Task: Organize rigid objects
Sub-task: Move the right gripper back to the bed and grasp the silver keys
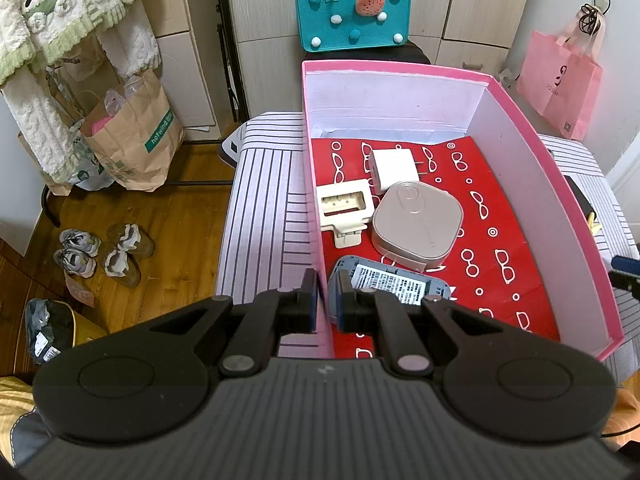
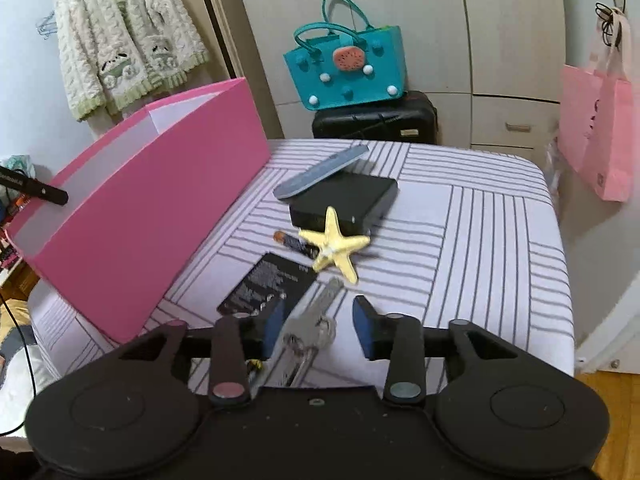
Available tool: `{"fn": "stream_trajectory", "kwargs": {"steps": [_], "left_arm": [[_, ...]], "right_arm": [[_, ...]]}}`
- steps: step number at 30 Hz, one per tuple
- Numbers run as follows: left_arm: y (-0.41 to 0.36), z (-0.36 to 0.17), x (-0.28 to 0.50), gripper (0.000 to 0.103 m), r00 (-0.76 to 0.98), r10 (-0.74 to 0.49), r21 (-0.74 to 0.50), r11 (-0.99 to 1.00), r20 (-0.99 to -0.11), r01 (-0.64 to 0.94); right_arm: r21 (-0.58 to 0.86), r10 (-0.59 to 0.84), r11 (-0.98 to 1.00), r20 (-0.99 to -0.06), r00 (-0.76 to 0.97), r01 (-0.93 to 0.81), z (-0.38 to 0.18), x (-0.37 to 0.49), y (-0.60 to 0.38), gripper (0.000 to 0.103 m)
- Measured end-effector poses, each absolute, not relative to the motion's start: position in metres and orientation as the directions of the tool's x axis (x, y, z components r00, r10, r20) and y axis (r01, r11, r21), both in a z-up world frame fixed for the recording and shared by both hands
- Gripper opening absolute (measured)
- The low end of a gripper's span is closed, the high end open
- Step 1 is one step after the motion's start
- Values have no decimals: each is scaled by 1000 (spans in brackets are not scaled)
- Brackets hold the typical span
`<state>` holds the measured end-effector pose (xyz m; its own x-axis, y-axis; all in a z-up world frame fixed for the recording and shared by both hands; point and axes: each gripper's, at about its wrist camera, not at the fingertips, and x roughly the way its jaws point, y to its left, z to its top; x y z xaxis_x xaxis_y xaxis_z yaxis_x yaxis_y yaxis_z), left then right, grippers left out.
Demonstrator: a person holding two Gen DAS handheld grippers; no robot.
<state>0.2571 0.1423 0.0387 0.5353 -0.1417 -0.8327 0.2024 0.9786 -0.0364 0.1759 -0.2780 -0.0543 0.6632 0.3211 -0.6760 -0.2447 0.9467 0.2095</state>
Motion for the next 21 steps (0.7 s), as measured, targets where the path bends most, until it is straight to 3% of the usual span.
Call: {"fn": "stream_trajectory", "kwargs": {"steps": [6, 7, 9, 10, 11, 13, 16, 19, 21], "left_arm": [[143, 39, 257, 8, 536, -142, -38, 979, -832, 201], [142, 39, 257, 8, 536, -142, -37, 979, -832, 202], [142, 39, 257, 8, 536, -140, -35, 979, -832, 203], [143, 39, 257, 8, 536, -141, -35, 979, -832, 203], [142, 39, 257, 8, 536, -141, -35, 979, -832, 203], [143, 40, 257, 8, 537, -138, -31, 979, -832, 204], [143, 40, 257, 8, 537, -138, -31, 979, -832, 203], [143, 41, 257, 8, 536, -138, -32, 979, -833, 202], [143, 41, 257, 8, 536, -138, -32, 979, -833, 202]], "right_arm": [[153, 275, 959, -703, 656, -238, -69, 170, -264, 46], [137, 264, 962, -697, 666, -237, -69, 169, -261, 34], [123, 258, 963, -690, 676, -241, -69, 170, -259, 24], [125, 265, 960, -688, 675, -249, -68, 172, -259, 8], [127, 270, 959, -688, 673, -254, -67, 173, -260, 1], [134, 275, 958, -684, 676, -254, -67, 176, -261, 1], [144, 283, 956, -684, 672, -256, -68, 180, -263, 10], [145, 276, 959, -687, 672, -245, -69, 182, -262, 42], [152, 274, 960, -679, 682, -234, -68, 182, -262, 47]]}}
